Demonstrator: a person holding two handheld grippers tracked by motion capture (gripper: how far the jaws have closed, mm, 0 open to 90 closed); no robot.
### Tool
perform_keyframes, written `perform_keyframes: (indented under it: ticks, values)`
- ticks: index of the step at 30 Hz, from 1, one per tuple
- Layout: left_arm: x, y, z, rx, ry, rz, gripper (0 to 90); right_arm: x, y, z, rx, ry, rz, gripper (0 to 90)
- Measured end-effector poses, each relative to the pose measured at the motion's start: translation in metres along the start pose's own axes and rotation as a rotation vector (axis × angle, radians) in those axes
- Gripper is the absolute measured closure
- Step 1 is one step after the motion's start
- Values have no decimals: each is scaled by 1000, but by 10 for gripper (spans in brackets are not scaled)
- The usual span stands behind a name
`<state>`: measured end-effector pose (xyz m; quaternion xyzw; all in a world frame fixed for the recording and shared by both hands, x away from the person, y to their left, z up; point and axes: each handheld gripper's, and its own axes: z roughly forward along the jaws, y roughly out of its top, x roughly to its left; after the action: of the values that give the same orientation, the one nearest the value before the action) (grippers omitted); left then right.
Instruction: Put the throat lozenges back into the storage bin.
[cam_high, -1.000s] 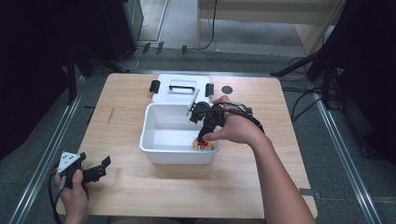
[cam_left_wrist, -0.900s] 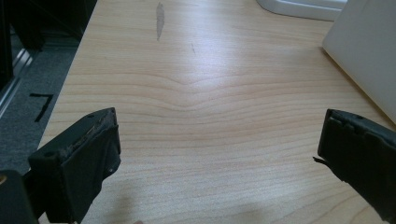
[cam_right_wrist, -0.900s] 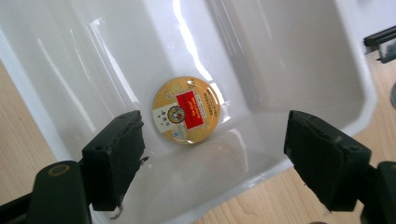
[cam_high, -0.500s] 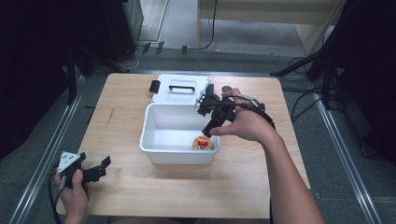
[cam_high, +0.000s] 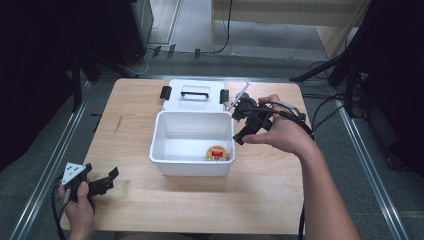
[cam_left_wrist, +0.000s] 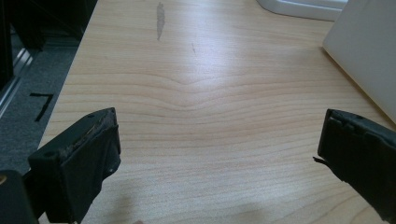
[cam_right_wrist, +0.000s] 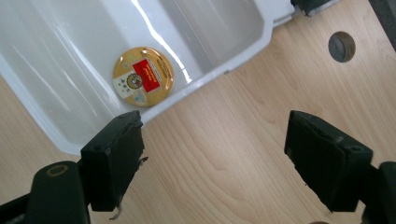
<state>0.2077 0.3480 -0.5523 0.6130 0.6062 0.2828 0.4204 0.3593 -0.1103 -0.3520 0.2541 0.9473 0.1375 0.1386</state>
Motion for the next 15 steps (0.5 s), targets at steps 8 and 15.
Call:
perform_keyframes:
  ticks: [8, 15]
  values:
    - [0, 0, 0, 1, 0, 2, 0, -9, -23, 7, 18, -2, 48, 200]
    - [0, 0, 0, 1, 1, 1, 0, -16, -44, 13, 21, 2, 98, 199]
